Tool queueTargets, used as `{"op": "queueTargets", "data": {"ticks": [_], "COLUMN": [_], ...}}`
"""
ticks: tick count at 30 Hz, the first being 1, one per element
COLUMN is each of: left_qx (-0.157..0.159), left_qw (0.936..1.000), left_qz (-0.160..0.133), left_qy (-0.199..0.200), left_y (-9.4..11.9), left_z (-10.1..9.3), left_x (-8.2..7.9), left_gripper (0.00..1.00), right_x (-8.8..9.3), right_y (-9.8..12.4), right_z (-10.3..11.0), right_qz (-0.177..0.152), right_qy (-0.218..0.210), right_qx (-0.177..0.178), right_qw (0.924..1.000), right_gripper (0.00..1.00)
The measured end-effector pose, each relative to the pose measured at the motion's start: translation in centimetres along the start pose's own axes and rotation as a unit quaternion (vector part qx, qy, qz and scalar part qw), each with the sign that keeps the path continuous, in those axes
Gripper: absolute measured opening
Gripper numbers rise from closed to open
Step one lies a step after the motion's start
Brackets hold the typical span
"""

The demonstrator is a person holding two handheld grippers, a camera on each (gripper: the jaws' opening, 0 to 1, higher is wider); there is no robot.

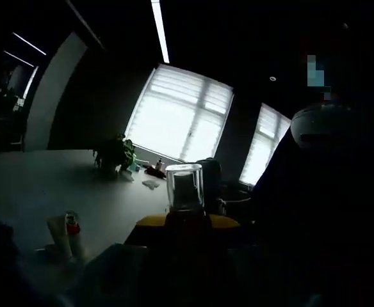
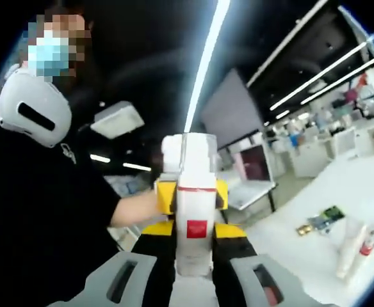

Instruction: Arrange the skincare products in the storage area until every visible bottle or jar stands upright without overlapping.

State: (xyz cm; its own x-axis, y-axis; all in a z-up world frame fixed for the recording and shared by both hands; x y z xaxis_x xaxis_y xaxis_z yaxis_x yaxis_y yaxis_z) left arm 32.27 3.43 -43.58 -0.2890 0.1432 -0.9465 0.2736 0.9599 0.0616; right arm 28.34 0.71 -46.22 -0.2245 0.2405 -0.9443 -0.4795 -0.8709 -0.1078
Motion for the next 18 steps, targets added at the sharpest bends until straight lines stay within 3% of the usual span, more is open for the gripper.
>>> {"op": "queueTargets", "data": {"ticks": [2, 3, 5, 7, 8, 10, 12, 14, 15, 17, 18], "left_qx": [-0.034, -0.041, -0.085, -0.138, -0.155, -0.187, -0.218, -0.254, -0.283, -0.311, -0.321], "left_qw": [0.9986, 0.9982, 0.9958, 0.9898, 0.9875, 0.9817, 0.9749, 0.9657, 0.9570, 0.9477, 0.9442], "left_qz": [-0.020, -0.023, -0.015, -0.024, -0.021, -0.025, -0.042, -0.053, -0.063, -0.070, -0.074], "left_qy": [-0.036, -0.038, -0.032, -0.023, -0.021, -0.025, -0.019, -0.004, -0.007, -0.012, -0.013], "left_y": [-0.1, -0.1, -0.1, -0.2, -0.2, -0.2, -0.2, -0.2, -0.1, 0.0, -0.1], "left_z": [0.4, 0.5, 1.1, 2.1, 2.2, 2.6, 2.8, 3.2, 3.5, 3.6, 3.5], "left_x": [-0.6, -0.7, -0.6, -0.8, -0.7, -0.7, -1.1, -1.3, -1.4, -1.5, -1.6], "left_gripper": [0.17, 0.18, 0.21, 0.34, 0.42, 0.48, 0.46, 0.45, 0.45, 0.45, 0.45], "right_x": [-0.6, -1.0, -1.7, -1.8, -1.8, -1.8, -1.8, -1.9, -1.9, -1.8, -1.8], "right_y": [0.3, 0.4, 0.5, 0.9, 0.9, 0.9, 1.0, 1.1, 1.1, 1.0, 1.0], "right_z": [-0.6, -1.0, -1.6, -2.3, -2.4, -2.8, -3.1, -3.4, -3.5, -3.6, -3.8], "right_qz": [0.005, 0.006, 0.003, 0.029, 0.034, 0.046, 0.067, 0.090, 0.094, 0.100, 0.105], "right_qy": [0.024, 0.035, 0.047, 0.069, 0.074, 0.091, 0.111, 0.147, 0.156, 0.165, 0.178], "right_qx": [0.034, 0.056, 0.095, 0.145, 0.152, 0.186, 0.220, 0.263, 0.278, 0.304, 0.327], "right_qw": [0.9991, 0.9978, 0.9944, 0.9866, 0.9849, 0.9772, 0.9669, 0.9492, 0.9432, 0.9331, 0.9221], "right_gripper": [0.12, 0.12, 0.12, 0.12, 0.12, 0.12, 0.12, 0.13, 0.13, 0.13, 0.13]}}
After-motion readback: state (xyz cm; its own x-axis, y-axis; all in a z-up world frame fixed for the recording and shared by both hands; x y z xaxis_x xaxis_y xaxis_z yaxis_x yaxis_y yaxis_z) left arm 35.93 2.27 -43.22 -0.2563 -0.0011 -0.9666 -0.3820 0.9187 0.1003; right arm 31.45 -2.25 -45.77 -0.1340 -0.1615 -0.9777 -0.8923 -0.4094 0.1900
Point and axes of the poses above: the point that each gripper's makers call its tool centre point, and the gripper's own axes: y roughly backward along the fingers, z roughly to its left, x roughly out of its underside, the point moved 4 cm from there along y, roughly backward along the fingers, and after that the axes turned 12 degrees about -x, right-handed, at the moved point
